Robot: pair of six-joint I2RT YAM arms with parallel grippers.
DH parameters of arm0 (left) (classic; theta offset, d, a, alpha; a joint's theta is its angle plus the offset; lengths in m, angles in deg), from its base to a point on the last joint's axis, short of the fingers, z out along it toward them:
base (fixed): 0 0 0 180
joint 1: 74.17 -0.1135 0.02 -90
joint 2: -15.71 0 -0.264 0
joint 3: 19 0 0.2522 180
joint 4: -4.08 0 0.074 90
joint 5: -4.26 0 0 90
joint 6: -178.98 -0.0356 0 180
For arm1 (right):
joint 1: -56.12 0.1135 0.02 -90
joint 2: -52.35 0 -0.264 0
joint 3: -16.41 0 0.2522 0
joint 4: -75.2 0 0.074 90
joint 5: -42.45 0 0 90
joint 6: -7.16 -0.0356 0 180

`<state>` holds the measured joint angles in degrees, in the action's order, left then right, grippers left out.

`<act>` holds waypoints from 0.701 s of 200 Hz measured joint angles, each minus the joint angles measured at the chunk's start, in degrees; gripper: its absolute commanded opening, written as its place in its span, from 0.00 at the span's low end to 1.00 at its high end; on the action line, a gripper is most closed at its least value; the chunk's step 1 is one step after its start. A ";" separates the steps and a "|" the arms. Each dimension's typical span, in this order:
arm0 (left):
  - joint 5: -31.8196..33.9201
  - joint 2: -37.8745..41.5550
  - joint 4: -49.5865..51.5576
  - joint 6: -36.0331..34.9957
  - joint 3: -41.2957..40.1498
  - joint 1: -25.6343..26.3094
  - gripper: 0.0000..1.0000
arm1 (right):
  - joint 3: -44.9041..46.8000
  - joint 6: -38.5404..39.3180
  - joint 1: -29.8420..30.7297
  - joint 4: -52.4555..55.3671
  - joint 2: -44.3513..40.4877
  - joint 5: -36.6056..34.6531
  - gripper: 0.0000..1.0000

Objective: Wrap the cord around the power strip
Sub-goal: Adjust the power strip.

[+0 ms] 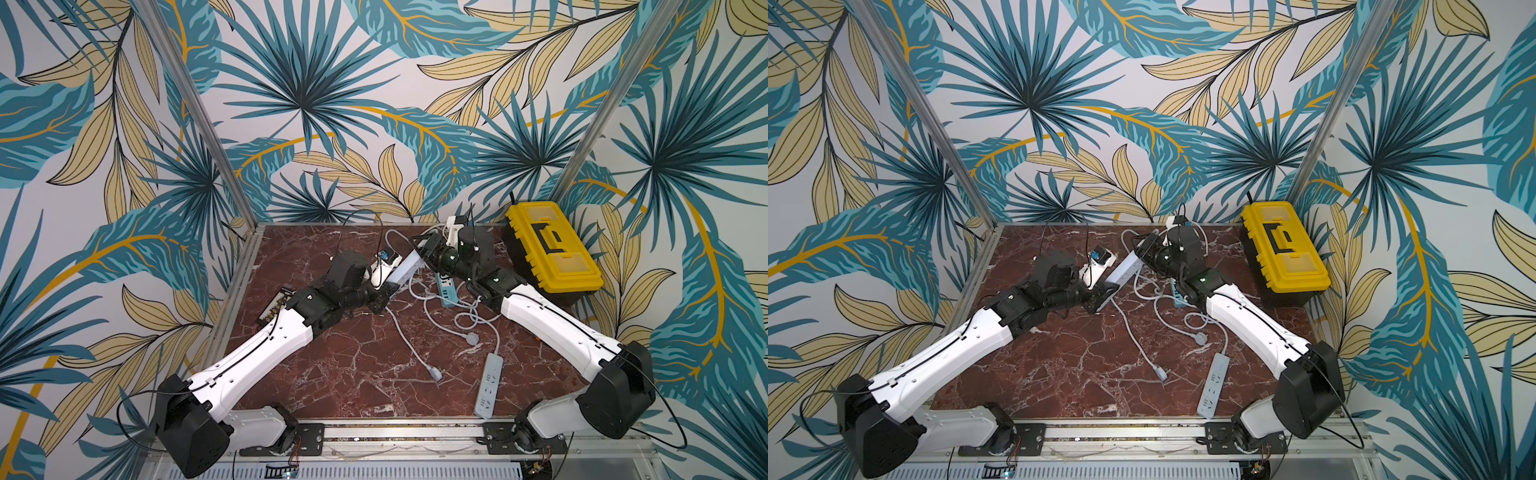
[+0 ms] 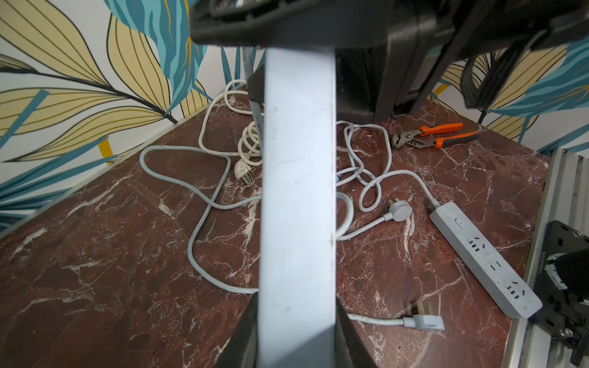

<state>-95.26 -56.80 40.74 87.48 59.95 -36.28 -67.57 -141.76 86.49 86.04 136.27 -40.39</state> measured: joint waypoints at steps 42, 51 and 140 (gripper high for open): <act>-10.01 2.01 2.36 7.69 2.29 -4.68 0.68 | 2.78 3.45 0.04 -7.08 -0.81 1.29 0.29; -12.37 2.36 2.69 8.74 2.64 -6.51 0.68 | 2.78 3.91 0.02 -7.67 -1.16 1.68 0.28; -4.90 0.37 9.51 0.94 4.20 -1.81 0.43 | -5.77 -0.55 -0.02 5.62 -1.95 1.88 0.22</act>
<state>-100.16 -56.43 50.25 88.42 64.15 -38.10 -73.34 -142.31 86.47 91.66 134.33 -38.51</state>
